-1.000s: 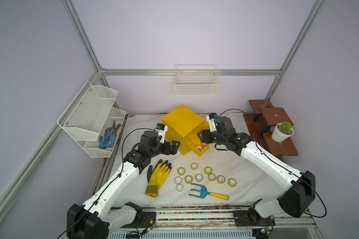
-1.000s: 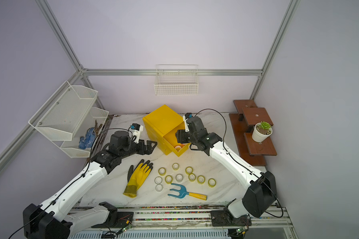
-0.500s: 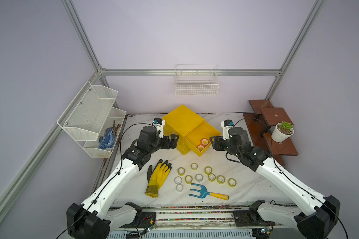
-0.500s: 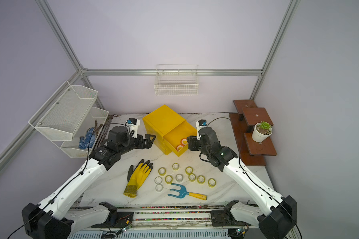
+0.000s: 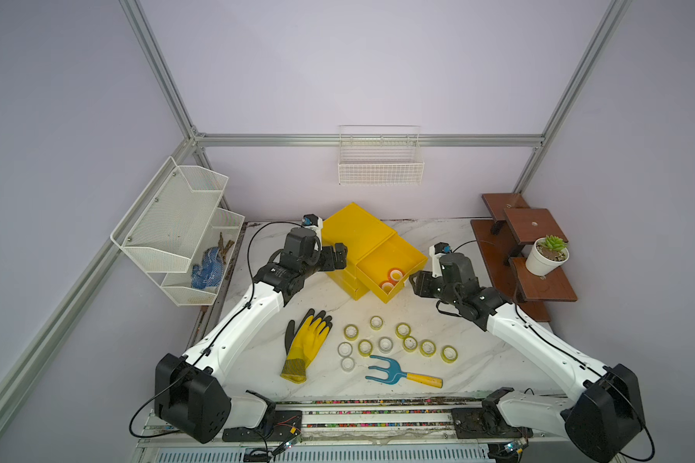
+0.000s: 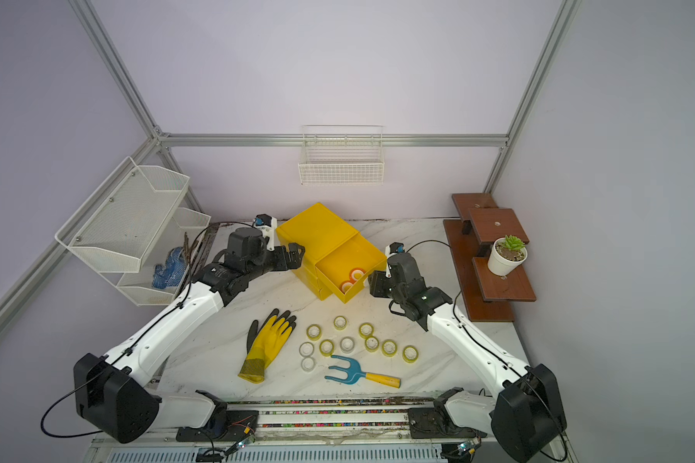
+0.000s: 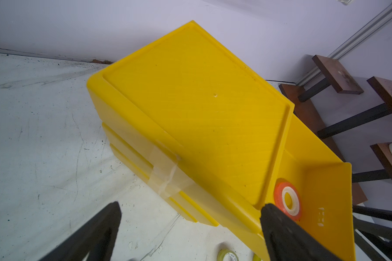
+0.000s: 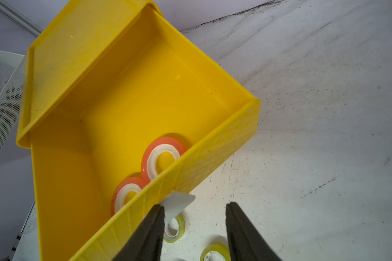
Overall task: Place the transparent tape into the drawer according to color
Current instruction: Place the tape in the drawer, then close the drawer in the storage box.
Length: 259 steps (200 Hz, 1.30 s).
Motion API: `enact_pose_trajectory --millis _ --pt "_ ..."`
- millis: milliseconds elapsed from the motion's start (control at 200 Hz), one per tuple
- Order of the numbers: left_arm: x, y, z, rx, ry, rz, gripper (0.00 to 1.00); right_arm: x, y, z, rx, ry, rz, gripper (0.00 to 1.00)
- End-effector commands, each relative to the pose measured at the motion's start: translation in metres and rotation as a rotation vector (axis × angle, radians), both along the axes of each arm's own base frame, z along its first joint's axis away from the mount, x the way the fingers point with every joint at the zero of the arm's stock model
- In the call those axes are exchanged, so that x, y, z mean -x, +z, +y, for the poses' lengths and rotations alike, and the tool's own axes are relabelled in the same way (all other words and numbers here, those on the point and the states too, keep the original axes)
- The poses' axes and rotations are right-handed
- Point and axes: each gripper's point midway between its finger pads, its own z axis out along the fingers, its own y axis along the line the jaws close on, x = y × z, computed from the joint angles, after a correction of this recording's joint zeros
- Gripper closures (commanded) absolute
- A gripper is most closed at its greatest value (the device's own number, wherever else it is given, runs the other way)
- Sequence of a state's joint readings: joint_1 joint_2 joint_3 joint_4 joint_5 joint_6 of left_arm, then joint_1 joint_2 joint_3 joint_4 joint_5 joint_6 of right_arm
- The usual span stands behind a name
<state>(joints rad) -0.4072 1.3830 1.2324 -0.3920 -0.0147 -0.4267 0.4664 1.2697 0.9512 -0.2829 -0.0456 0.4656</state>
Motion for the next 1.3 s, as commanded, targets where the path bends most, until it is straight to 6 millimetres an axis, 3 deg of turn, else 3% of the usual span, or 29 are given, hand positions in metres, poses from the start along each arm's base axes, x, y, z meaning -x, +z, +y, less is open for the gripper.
enact_pose_trajectory --millis 0,205,230,260,400,470,490,615,880,1115,1290 --pt "-0.006 0.022 0.002 -0.01 0.006 -0.057 0.0 -0.016 0.021 0.031 -0.083 0.078 -0.076 0.51" --pt "-0.011 0.016 0.007 -0.028 0.032 -0.04 0.0 -0.038 0.027 0.063 -0.129 0.127 -0.105 0.52" --pt "-0.016 0.002 0.008 -0.045 0.047 -0.009 0.0 -0.041 0.027 0.066 -0.133 0.129 -0.109 0.52" --pt "-0.018 0.0 0.011 -0.05 0.061 -0.001 0.0 -0.043 0.027 0.069 -0.135 0.133 -0.108 0.52" --pt "-0.024 0.013 0.02 -0.035 0.084 -0.036 0.0 -0.051 0.025 0.079 -0.145 0.147 -0.108 0.52" --pt "-0.029 0.02 0.024 -0.038 0.106 -0.052 0.0 -0.055 0.039 0.083 -0.171 0.155 -0.145 0.52" --pt "-0.031 0.022 0.026 -0.041 0.115 -0.055 0.0 -0.058 0.028 0.087 -0.163 0.159 -0.127 0.52" --pt "-0.045 0.023 0.042 -0.065 0.203 -0.061 0.0 -0.065 0.025 0.094 -0.169 0.164 -0.118 0.52" --pt "-0.064 -0.014 0.046 -0.118 0.212 0.039 0.0 -0.081 0.018 0.117 -0.204 0.188 -0.119 0.52" --pt "-0.059 -0.033 0.041 -0.109 0.167 0.083 0.0 -0.098 0.012 0.144 -0.225 0.201 -0.128 0.53" --pt "-0.053 -0.037 0.04 -0.107 0.147 0.091 0.0 -0.105 0.015 0.15 -0.235 0.189 -0.16 0.52"
